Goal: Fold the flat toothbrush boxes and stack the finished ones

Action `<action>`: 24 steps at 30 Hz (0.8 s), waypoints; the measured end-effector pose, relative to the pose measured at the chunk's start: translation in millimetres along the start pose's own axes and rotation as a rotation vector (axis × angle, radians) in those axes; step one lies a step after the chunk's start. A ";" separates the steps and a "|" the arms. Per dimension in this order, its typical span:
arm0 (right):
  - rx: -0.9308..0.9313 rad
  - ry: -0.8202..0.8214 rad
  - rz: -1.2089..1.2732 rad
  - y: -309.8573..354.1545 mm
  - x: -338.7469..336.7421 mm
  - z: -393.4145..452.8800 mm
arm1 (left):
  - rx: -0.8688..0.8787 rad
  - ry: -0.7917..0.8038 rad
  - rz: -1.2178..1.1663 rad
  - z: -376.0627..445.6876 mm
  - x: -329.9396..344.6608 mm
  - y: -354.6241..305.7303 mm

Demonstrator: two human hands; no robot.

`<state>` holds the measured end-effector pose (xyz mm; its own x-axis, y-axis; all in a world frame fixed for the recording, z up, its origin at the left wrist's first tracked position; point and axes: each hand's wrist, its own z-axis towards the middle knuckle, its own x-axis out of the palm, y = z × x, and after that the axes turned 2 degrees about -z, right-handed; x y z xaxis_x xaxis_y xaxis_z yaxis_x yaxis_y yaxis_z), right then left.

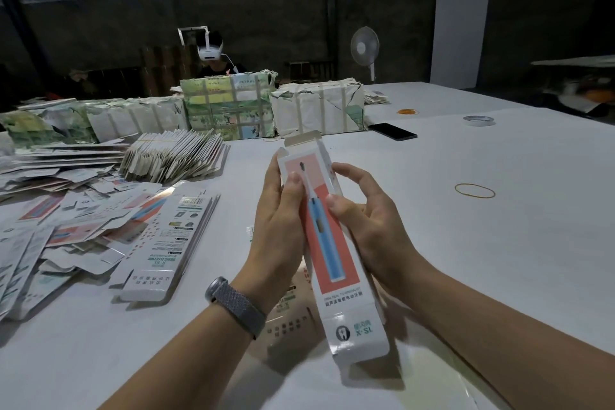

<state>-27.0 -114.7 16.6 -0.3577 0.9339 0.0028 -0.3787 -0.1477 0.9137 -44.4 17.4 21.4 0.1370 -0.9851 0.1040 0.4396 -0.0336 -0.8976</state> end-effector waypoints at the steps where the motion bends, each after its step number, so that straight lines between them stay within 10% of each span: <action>1: 0.001 0.002 -0.005 -0.1 -0.3 0.3 | 0.006 0.001 0.003 -0.2 0.6 -0.6; 24: -0.033 -0.049 -0.004 -0.1 -4.8 10.7 | -0.012 0.107 0.043 -7.1 5.3 -6.5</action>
<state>-16.1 -115.6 20.8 -0.3143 0.9491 0.0201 -0.4082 -0.1542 0.8998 -52.8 11.2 24.8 0.0593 -0.9980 0.0196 0.4246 0.0075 -0.9053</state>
